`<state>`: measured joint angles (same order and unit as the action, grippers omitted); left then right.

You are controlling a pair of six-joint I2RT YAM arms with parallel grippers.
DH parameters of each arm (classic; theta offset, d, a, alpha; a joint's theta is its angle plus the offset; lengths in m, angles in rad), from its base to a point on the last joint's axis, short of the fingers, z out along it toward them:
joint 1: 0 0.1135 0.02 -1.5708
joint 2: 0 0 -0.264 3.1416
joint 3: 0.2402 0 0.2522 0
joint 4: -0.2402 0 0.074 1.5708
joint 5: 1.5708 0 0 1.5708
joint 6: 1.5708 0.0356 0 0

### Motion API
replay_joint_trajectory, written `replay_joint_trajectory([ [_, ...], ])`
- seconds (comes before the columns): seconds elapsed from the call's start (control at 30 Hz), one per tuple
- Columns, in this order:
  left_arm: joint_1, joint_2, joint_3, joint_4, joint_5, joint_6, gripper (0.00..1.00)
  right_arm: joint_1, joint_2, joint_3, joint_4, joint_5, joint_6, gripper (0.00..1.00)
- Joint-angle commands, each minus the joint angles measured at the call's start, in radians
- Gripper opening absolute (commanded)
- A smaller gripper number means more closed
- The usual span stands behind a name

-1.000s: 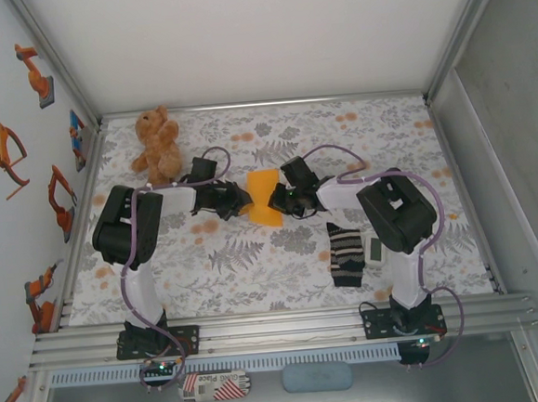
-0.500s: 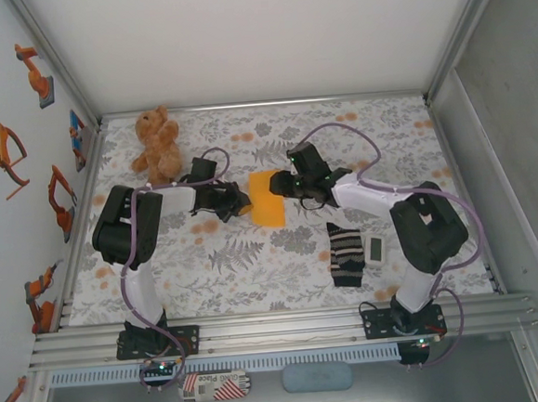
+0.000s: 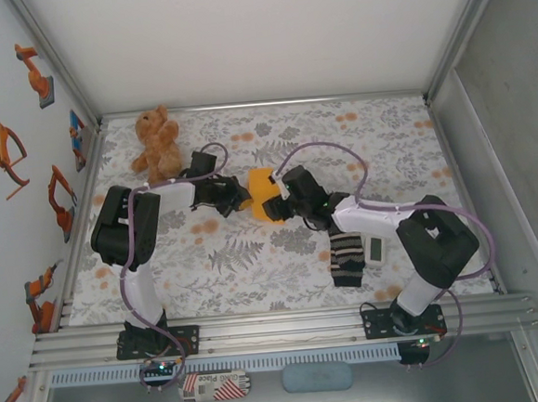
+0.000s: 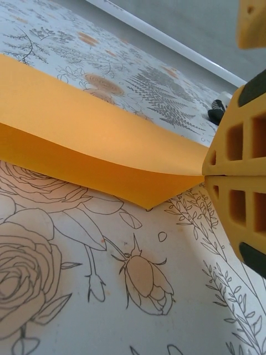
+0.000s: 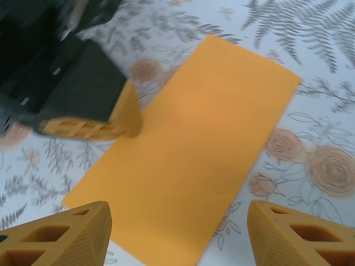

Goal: Fold a paper plane with a square sheet of paper (pick it up from the middle)
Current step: Third fold the triangle at the center of the table.

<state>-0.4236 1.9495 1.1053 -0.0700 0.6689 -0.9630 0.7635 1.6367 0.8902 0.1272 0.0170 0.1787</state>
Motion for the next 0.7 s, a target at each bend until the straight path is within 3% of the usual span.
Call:
replay_joint_trajectory([
  [0.0,0.005,-0.032,0.023,-0.043,-0.007,-0.026,0.00,0.030,0.023,-0.016,0.105,-0.014,-0.186,0.63],
  [0.17,0.005,-0.033,0.034,-0.061,-0.007,-0.026,0.00,0.061,0.061,-0.062,0.208,-0.011,-0.263,0.62],
  [0.5,0.004,-0.030,0.041,-0.075,-0.007,-0.029,0.00,0.084,0.147,-0.038,0.208,-0.023,-0.350,0.61],
  [0.67,0.004,-0.027,0.041,-0.075,-0.007,-0.030,0.00,0.085,0.177,-0.034,0.244,0.038,-0.363,0.57],
])
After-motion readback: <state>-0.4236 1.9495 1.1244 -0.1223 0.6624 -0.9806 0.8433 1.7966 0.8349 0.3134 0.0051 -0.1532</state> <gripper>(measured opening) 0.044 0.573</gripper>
